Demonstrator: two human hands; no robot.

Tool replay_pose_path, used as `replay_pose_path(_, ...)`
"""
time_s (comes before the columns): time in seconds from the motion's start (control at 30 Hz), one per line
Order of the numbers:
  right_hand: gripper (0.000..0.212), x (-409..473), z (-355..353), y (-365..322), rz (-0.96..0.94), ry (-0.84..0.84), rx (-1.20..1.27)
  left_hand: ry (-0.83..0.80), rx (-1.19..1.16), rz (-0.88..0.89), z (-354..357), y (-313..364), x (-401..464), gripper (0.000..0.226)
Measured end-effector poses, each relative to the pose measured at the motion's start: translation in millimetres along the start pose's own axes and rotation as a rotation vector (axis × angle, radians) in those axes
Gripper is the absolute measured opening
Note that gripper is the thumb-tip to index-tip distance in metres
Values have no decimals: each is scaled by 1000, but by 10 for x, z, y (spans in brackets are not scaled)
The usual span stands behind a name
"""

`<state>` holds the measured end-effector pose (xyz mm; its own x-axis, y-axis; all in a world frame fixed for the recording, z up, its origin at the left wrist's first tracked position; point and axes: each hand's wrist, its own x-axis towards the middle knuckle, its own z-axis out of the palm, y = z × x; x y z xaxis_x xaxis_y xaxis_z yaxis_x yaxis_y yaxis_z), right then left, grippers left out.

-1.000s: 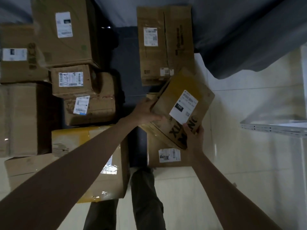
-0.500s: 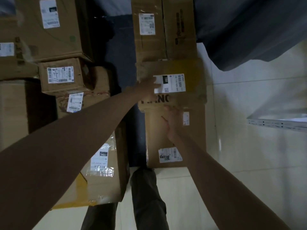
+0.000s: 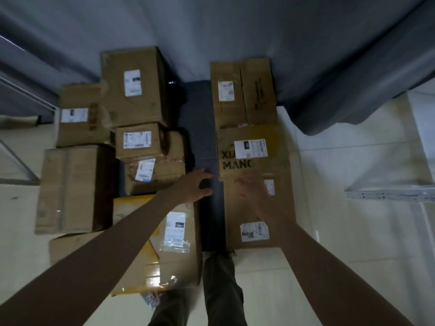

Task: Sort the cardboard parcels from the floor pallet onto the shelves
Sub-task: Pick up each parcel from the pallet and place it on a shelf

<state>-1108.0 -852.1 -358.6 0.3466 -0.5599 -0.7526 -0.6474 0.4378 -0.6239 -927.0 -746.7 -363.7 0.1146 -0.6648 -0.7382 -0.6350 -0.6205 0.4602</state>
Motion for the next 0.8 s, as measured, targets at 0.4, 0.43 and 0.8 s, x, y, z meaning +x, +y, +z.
replay_pose_path(0.4,44,-2079,2029,-1672,-502,-114,-501,378,-99,-31,-1397,-1315,-3103,51)
replay_pose_path(0.43,44,-2255,2318,-1812,-533,-137,-532,412,-87,-53,-1481,-1519,-3413,51)
replay_pose_path(0.8,45,-4090,5552,-2977,-937,-515,-720,790,-174,-316,-1748,-3723,-6579,50)
